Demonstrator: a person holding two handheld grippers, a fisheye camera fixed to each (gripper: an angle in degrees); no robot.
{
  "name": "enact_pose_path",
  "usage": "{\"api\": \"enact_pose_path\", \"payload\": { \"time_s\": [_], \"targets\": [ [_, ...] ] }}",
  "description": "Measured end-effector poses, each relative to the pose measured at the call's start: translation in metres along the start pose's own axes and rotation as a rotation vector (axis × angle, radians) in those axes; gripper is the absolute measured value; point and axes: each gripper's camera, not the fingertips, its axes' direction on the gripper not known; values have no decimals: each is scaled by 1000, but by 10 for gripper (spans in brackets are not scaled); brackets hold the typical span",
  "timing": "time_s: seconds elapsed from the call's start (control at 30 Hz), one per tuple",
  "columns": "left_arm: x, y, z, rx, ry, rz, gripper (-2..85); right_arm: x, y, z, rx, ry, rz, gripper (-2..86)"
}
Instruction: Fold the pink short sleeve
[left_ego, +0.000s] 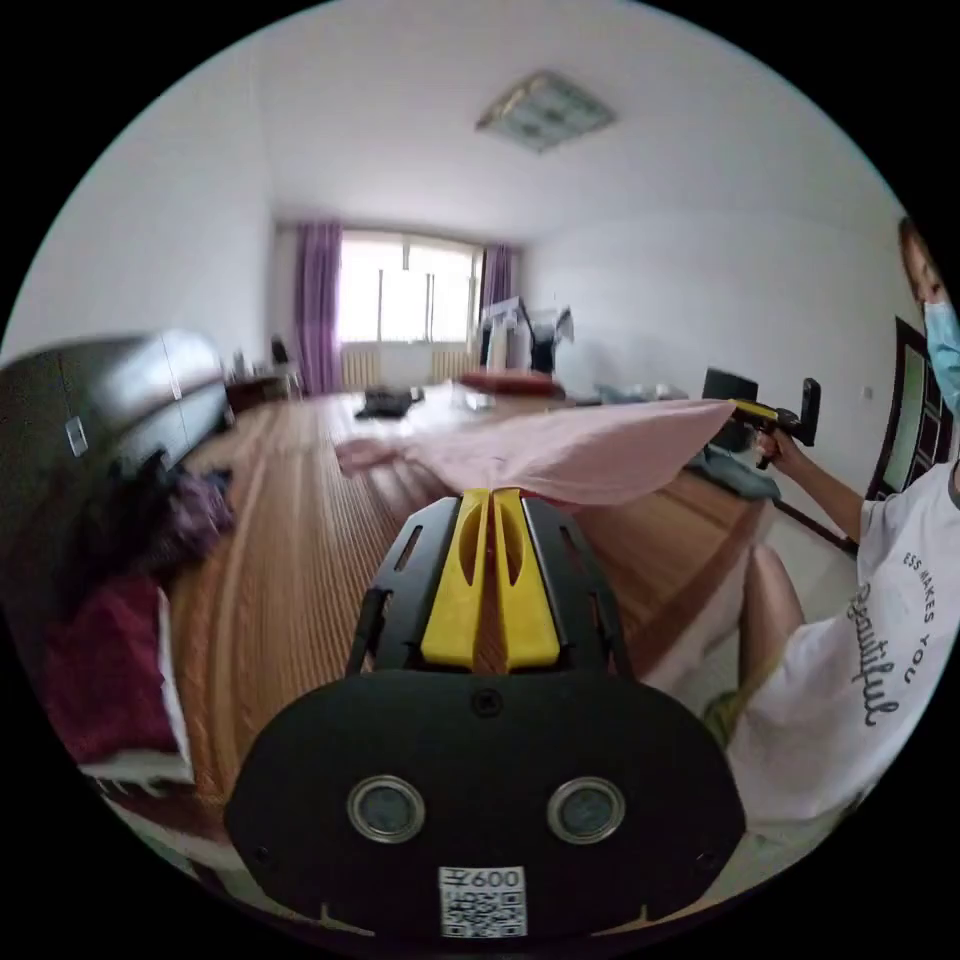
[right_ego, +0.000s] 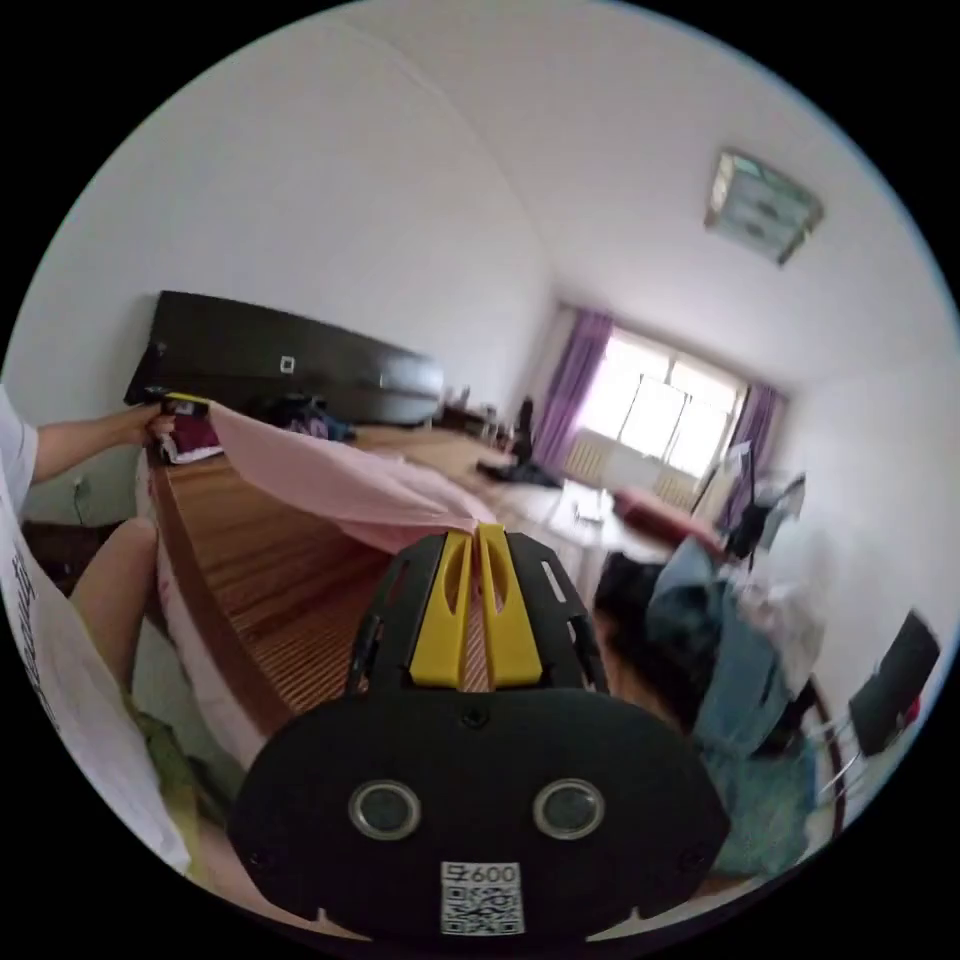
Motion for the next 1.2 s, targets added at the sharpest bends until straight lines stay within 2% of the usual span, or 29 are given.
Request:
{"api": "enact_pose_path", "payload": {
  "time_s": [0.13,0.23,0.6,0.77,0.93,1.0,1.2],
  "targets": [
    [-19,6,20,-212,-5,-3,10,0,65,74,-314,-146,49,-5],
    [-34,-12,-3,-196,-11,7,10,15,90,90,-391,-213,93,-8],
    [-124,-52,-68,-322,-46,-88,11,113,119,77,-414,-246,71,-8],
    [-170,-79,-121,-258,-7,-135,12,144,115,51,-408,-174,-33,-8],
    [-246,-101,-181,-74,151,-308,9,154,103,3,-287,24,-199,-8],
    [-264,-99,-186,-103,169,-316,8,155,112,0,-289,20,-234,-8],
    [-298,-71,-194,-249,62,-312,7,166,184,36,-470,-91,-193,4]
  ]
}}
